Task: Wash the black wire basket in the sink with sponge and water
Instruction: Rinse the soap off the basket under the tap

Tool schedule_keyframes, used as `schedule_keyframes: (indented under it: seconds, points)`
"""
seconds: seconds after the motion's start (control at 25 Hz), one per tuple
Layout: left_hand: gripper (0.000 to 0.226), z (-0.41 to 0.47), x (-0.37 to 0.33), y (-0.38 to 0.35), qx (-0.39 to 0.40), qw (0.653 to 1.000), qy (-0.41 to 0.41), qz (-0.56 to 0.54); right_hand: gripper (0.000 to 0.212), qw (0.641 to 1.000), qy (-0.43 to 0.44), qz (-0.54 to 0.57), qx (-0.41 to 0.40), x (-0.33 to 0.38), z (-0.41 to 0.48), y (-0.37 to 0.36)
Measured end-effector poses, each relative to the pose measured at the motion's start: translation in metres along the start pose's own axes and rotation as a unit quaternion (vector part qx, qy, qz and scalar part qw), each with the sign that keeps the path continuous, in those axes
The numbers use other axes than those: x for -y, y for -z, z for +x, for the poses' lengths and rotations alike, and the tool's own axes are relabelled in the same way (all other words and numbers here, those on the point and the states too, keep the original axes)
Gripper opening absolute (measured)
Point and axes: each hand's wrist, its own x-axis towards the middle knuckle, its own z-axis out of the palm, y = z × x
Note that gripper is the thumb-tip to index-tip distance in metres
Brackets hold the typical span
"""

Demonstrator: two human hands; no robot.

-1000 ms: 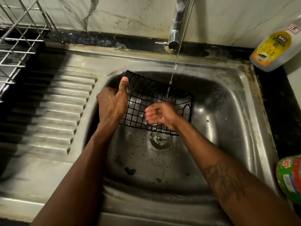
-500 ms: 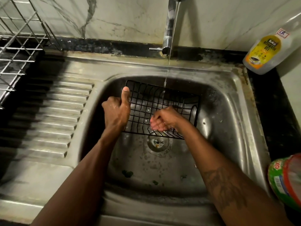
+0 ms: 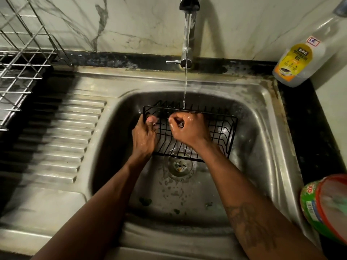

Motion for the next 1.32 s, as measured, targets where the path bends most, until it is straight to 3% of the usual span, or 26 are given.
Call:
schedule_keyframes:
  seconds: [0.08, 0.16, 0.28, 0.36, 0.44, 0.56, 0.68, 0.76, 0.84, 0.92, 1.0, 1.04, 1.08, 1.12, 1.16, 1.2, 1.24, 1.32]
  points:
    - [0.028, -0.004, -0.001, 0.0, -0.012, 1.0, 0.009, -0.024, 0.016, 0.994, 0.103, -0.008, -0.043, 0.004, -0.004, -0.002]
    - [0.024, -0.001, 0.002, 0.001, -0.033, 0.997, 0.017, -0.07, 0.023, 0.986, 0.136, 0.001, -0.096, 0.01, -0.007, -0.011]
    - [0.017, 0.005, 0.007, -0.005, -0.048, 0.992, 0.058, -0.098, 0.029, 0.984, -0.008, 0.157, -0.086, 0.043, -0.012, -0.018]
    - [0.02, 0.004, 0.014, -0.009, -0.051, 0.997, 0.043, -0.039, 0.031, 0.927, -0.159, 0.323, -0.1, 0.061, -0.011, -0.021]
    - [0.024, 0.003, 0.018, -0.011, -0.037, 0.999, 0.026, 0.001, 0.038, 0.864, -0.261, 0.409, -0.131, 0.065, -0.005, -0.017]
    - [0.021, -0.002, 0.012, -0.011, -0.01, 0.997, 0.025, 0.073, 0.043, 0.858, -0.307, 0.394, -0.123, 0.062, -0.001, -0.006]
    - [0.018, -0.001, 0.011, -0.006, 0.016, 0.996, 0.011, 0.093, 0.035, 0.821, -0.379, 0.418, -0.088, 0.073, 0.001, 0.008]
    - [0.019, 0.003, 0.005, -0.002, -0.013, 0.996, 0.04, 0.084, 0.032, 0.793, -0.432, 0.427, -0.038, 0.077, 0.007, 0.021]
    - [0.031, 0.005, -0.009, 0.006, -0.092, 0.987, 0.049, 0.12, 0.029, 0.773, -0.46, 0.437, 0.007, 0.079, 0.012, 0.031]
    - [0.023, 0.007, -0.021, 0.014, -0.121, 0.983, -0.006, 0.141, 0.028, 0.751, -0.465, 0.466, 0.047, 0.081, 0.016, 0.039]
    - [0.023, 0.011, -0.022, 0.017, -0.057, 0.97, -0.082, 0.223, 0.03, 0.728, -0.441, 0.517, 0.091, 0.085, 0.02, 0.048]
    - [0.02, 0.014, -0.019, 0.017, -0.028, 0.955, -0.101, 0.277, 0.03, 0.738, -0.412, 0.527, 0.093, 0.086, 0.023, 0.054]
    - [0.019, 0.017, -0.017, 0.016, -0.016, 0.947, -0.1, 0.305, 0.029, 0.775, -0.368, 0.509, 0.069, 0.084, 0.026, 0.058]
    - [0.019, 0.018, -0.016, 0.016, -0.011, 0.949, -0.088, 0.301, 0.029, 0.843, -0.306, 0.442, 0.035, 0.081, 0.029, 0.06]
    - [0.018, 0.019, -0.016, 0.015, -0.001, 0.955, -0.084, 0.284, 0.03, 0.928, -0.22, 0.302, 0.006, 0.074, 0.031, 0.06]
    - [0.016, 0.019, -0.019, 0.014, 0.018, 0.958, -0.091, 0.27, 0.034, 0.985, -0.127, 0.119, 0.014, 0.065, 0.03, 0.059]
    - [0.013, 0.02, -0.019, 0.013, 0.039, 0.958, -0.113, 0.26, 0.04, 0.994, -0.06, -0.046, 0.082, 0.058, 0.029, 0.054]
    - [0.01, 0.021, -0.016, 0.012, 0.086, 0.947, -0.181, 0.253, 0.053, 0.937, -0.054, -0.239, 0.25, 0.047, 0.027, 0.037]
